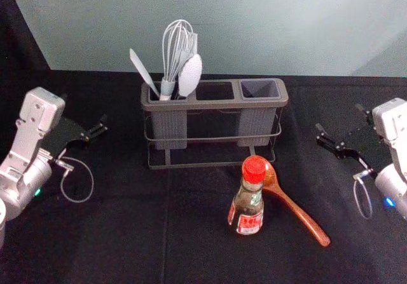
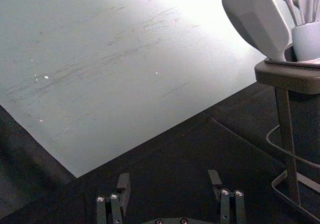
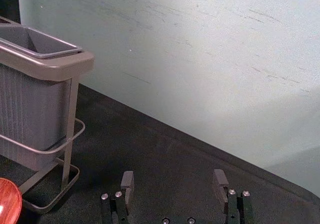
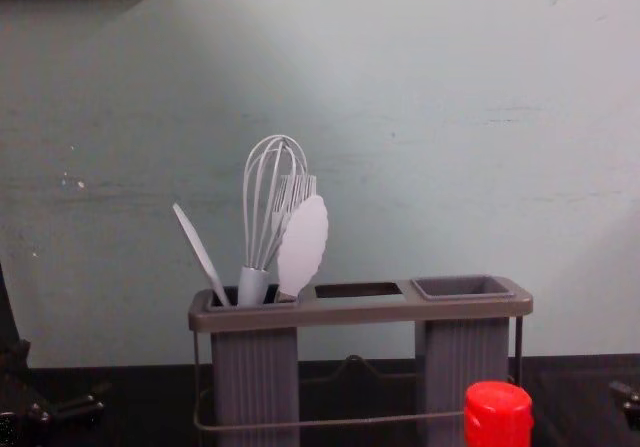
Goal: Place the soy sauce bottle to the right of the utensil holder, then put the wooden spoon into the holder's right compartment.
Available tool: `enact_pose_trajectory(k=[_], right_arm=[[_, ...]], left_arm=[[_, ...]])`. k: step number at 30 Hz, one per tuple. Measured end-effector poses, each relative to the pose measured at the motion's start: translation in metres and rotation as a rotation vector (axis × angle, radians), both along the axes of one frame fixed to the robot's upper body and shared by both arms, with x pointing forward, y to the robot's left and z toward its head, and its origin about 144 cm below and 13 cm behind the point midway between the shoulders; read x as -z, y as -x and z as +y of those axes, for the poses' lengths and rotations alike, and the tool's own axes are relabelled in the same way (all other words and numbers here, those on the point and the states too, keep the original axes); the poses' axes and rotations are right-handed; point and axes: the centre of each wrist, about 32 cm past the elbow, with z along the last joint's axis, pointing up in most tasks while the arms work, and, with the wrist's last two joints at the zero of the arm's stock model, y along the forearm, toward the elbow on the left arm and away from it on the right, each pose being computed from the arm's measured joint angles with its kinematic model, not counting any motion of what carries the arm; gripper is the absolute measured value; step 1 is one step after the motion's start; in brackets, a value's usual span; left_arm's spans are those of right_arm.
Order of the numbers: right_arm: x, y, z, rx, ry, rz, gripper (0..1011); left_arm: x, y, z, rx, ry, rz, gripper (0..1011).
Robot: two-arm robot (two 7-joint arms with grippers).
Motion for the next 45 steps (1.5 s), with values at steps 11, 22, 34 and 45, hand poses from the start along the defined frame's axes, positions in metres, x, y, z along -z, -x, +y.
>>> enact_pose_trajectory(k=[11, 22, 34, 45], right_arm=[[0.004, 0.033, -0.013, -0.042, -0.044, -0.003, 1010], [0.002, 0.073, -0.011, -0.16, -0.144, 0.013, 1010], [-0.008, 0.102, 0.006, -0.279, -0.231, 0.042, 1010], [-0.01, 0.115, 0.02, -0.379, -0.273, 0.086, 1010]], left_arm=[[0.0, 0.0, 0.0, 0.0, 0.0, 0.0, 1011], [0.0, 0.0, 0.0, 0.0, 0.0, 0.0, 1011], [0.0, 0.0, 0.0, 0.0, 0.0, 0.0, 1011], [0.0, 0.0, 0.0, 0.0, 0.0, 0.0, 1011]])
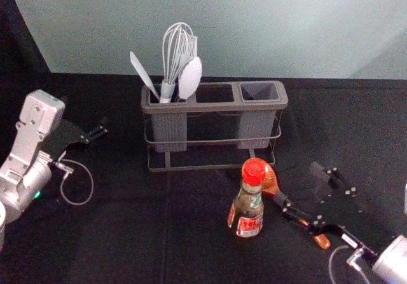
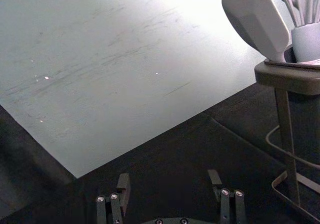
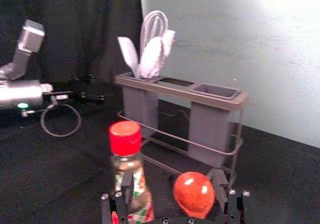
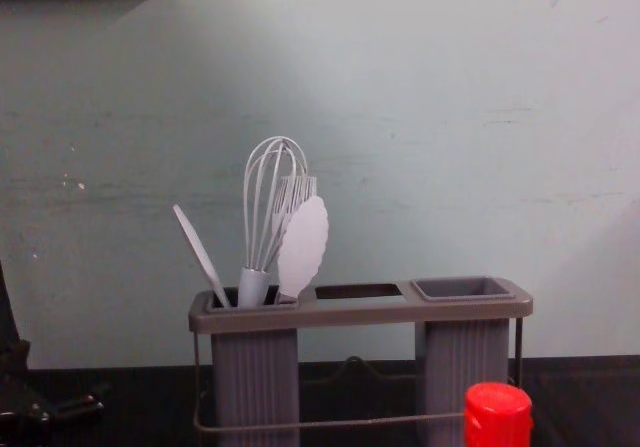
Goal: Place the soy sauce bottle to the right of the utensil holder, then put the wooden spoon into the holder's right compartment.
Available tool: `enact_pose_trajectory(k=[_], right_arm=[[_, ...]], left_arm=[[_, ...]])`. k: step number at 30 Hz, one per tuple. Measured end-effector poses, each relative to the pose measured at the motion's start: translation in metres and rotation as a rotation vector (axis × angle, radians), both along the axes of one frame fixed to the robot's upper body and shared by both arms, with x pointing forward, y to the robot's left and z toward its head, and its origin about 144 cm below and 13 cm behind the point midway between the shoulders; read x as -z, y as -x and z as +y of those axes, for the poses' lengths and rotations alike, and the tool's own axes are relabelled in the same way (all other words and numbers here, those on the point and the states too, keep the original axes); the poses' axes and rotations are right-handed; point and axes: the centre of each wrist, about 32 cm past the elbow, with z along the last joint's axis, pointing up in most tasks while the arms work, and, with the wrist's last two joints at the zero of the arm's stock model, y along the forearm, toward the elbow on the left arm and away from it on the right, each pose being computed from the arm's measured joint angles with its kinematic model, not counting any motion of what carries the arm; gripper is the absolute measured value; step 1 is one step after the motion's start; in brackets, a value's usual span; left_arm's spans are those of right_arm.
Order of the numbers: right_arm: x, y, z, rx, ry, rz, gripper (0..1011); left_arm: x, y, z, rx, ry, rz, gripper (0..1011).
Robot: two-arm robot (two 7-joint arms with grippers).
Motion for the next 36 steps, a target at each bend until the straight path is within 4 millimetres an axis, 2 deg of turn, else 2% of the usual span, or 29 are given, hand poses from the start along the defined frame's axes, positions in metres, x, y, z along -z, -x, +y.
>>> enact_pose_trajectory(k=[13, 25, 36], right_arm=[[-0.004, 0.002, 0.023, -0.091, -0.043, 0.004, 1010], [-0.007, -0.015, 0.04, -0.113, -0.023, -0.003, 1010], [-0.003, -0.025, 0.045, -0.108, -0.023, 0.007, 1010]], left_arm=[[0.0, 0.0, 0.0, 0.0, 0.0, 0.0, 1011], [0.0, 0.0, 0.0, 0.0, 0.0, 0.0, 1011], [0.0, 0.0, 0.0, 0.0, 0.0, 0.0, 1011]])
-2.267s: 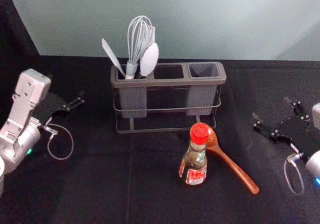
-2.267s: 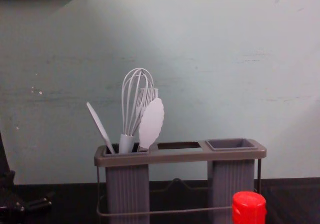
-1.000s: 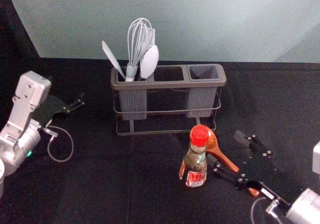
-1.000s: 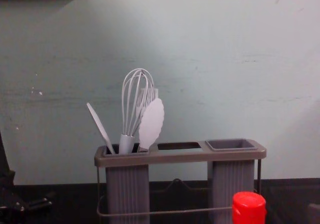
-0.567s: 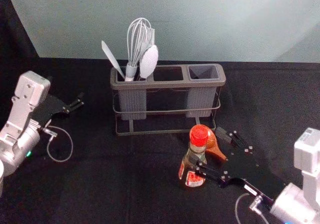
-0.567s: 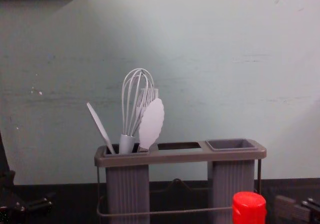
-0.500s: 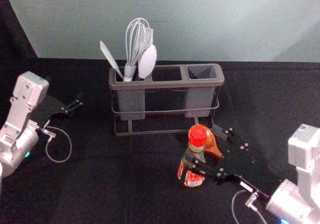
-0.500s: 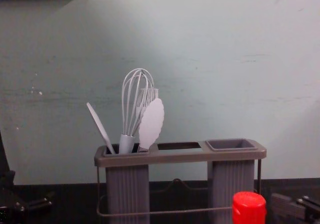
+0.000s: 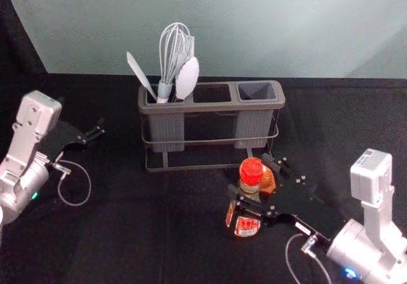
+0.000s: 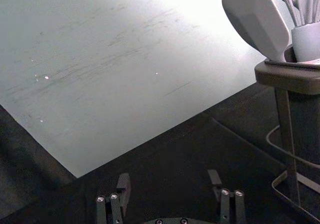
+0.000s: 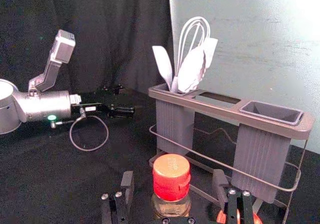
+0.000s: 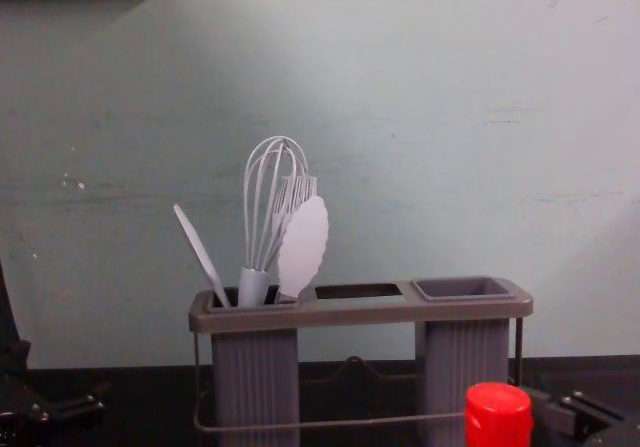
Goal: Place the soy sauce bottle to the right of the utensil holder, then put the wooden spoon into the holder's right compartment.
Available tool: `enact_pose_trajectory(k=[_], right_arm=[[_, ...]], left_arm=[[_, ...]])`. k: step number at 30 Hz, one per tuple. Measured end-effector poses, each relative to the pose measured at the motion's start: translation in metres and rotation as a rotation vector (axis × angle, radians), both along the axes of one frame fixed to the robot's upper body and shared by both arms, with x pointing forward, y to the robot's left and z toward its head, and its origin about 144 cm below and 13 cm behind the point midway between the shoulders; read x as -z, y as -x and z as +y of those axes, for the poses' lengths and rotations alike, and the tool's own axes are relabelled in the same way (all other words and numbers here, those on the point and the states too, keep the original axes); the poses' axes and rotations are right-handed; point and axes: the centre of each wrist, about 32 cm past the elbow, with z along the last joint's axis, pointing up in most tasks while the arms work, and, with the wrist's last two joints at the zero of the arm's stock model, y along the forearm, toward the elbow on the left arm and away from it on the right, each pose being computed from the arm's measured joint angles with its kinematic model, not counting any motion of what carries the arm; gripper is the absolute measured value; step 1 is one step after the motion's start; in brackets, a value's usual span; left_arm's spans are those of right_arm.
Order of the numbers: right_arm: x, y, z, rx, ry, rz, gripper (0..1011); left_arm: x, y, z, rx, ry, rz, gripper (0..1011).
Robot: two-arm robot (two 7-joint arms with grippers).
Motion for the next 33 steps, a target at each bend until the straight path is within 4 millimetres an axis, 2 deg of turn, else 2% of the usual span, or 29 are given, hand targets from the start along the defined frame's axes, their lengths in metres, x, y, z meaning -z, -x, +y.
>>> enact_pose_trajectory(k=[5, 9, 10, 14, 21, 22, 25, 26, 33], right_arm=[[0.0004, -0.0011, 0.0013, 0.0, -0.003, -0.004, 1004], [0.0012, -0.0013, 0.0023, -0.003, -0.009, -0.008, 927], [0.0015, -0.0014, 0.0026, -0.004, -0.012, -0.009, 880], [0.0014, -0.0016, 0.0029, -0.01, -0.017, -0.011, 798], [0.0008, -0.0009, 0.0027, -0.011, -0.014, -0.016, 583], [0.0006, -0.0008, 0.0026, -0.011, -0.015, -0.016, 518], [0.0003, -0.0007, 0.0022, -0.009, -0.016, -0.017, 459], [0.0, -0.0003, 0.0021, -0.011, -0.016, -0.018, 406], [-0.0068, 0.002, -0.0009, -0.012, -0.025, -0.038, 383]], left_arm=[[0.0, 0.0, 0.0, 0.0, 0.0, 0.0, 1011], [0.0, 0.0, 0.0, 0.0, 0.0, 0.0, 1011], [0.0, 0.0, 0.0, 0.0, 0.0, 0.0, 1011], [0.0, 0.0, 0.0, 0.0, 0.0, 0.0, 1011], [0.0, 0.0, 0.0, 0.0, 0.0, 0.0, 1011], [0.0, 0.0, 0.0, 0.0, 0.0, 0.0, 1011], [0.0, 0.0, 0.0, 0.0, 0.0, 0.0, 1011], [0.0, 0.0, 0.0, 0.0, 0.0, 0.0, 1011], [0.0, 0.0, 0.0, 0.0, 0.0, 0.0, 1011]])
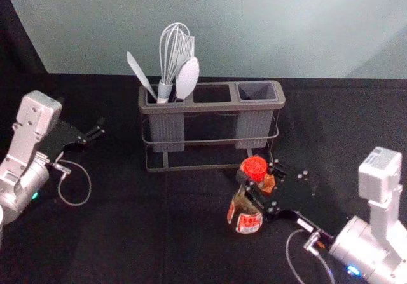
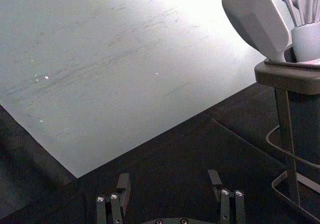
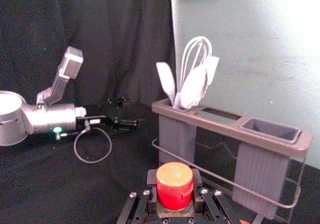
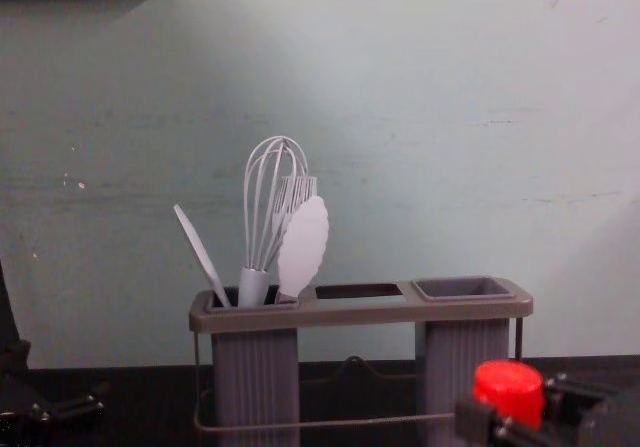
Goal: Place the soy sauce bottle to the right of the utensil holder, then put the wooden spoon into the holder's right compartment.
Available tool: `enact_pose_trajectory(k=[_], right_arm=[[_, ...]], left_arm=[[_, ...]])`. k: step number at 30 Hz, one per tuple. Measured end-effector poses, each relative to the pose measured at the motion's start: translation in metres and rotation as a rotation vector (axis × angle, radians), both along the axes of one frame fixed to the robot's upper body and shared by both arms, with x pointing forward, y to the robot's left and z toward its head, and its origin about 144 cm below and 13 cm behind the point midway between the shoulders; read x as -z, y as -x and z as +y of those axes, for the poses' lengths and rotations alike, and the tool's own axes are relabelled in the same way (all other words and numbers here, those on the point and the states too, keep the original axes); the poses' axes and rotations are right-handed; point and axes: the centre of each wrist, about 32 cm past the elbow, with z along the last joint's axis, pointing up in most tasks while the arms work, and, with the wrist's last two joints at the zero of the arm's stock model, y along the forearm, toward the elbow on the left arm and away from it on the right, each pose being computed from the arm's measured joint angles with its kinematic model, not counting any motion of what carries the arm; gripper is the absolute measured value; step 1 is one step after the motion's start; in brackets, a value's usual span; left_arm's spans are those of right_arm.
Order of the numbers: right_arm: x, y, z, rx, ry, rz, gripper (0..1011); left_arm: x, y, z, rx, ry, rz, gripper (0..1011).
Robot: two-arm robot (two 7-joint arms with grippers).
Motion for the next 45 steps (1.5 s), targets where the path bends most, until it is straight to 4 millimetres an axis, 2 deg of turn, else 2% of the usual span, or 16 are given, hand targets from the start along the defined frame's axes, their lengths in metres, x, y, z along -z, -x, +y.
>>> enact_pose_trajectory(k=[12, 20, 29, 45], right_arm=[[-0.018, -0.004, -0.024, 0.078, -0.013, -0.038, 383], [-0.026, -0.018, -0.047, 0.167, 0.006, -0.066, 383], [-0.015, -0.049, -0.062, 0.236, -0.004, -0.047, 383], [-0.002, -0.088, -0.061, 0.255, -0.015, -0.016, 383]], left_arm=[[0.0, 0.0, 0.0, 0.0, 0.0, 0.0, 1011], [0.0, 0.0, 0.0, 0.0, 0.0, 0.0, 1011], [0.0, 0.0, 0.0, 0.0, 0.0, 0.0, 1011], [0.0, 0.0, 0.0, 0.0, 0.0, 0.0, 1011]])
